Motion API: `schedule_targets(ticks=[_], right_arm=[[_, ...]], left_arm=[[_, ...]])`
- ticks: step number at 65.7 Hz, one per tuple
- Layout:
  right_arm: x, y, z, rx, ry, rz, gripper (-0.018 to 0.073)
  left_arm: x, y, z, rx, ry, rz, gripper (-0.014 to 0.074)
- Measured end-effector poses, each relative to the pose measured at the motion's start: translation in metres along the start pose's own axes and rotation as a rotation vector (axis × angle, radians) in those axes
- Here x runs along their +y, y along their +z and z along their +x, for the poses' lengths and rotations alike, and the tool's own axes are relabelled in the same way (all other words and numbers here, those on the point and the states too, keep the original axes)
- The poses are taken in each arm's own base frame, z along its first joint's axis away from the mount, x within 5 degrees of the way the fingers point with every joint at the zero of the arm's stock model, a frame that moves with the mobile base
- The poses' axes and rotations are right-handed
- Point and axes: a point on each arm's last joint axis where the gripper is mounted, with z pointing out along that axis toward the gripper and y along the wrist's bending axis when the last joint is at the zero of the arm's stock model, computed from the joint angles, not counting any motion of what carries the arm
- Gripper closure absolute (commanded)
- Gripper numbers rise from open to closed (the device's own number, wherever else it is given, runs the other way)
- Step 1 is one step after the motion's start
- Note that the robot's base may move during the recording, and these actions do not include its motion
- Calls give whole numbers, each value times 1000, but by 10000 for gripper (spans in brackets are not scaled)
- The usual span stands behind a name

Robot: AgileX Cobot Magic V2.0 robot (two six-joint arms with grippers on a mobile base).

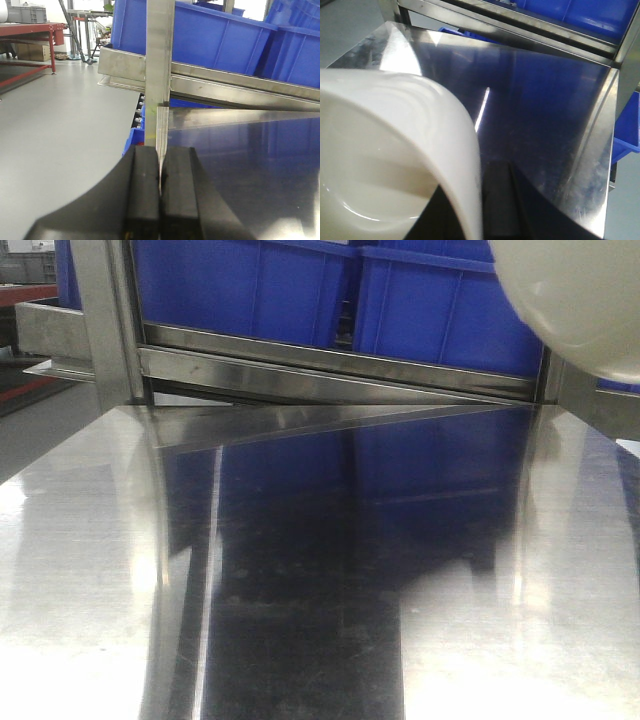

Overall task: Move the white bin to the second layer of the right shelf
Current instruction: 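Lift the white bin off the table with the right gripper, then back away from the table and turn, holding the bin in the right gripper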

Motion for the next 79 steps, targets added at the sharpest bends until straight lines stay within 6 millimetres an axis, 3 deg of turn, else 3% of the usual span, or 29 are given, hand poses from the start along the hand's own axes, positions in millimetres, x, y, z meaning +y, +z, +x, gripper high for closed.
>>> schedule_targets(ticks=[79], right_arm=[[0,0,0,-2,-1,0,506]], left_arm=[[0,0,0,0,0,0,512]])
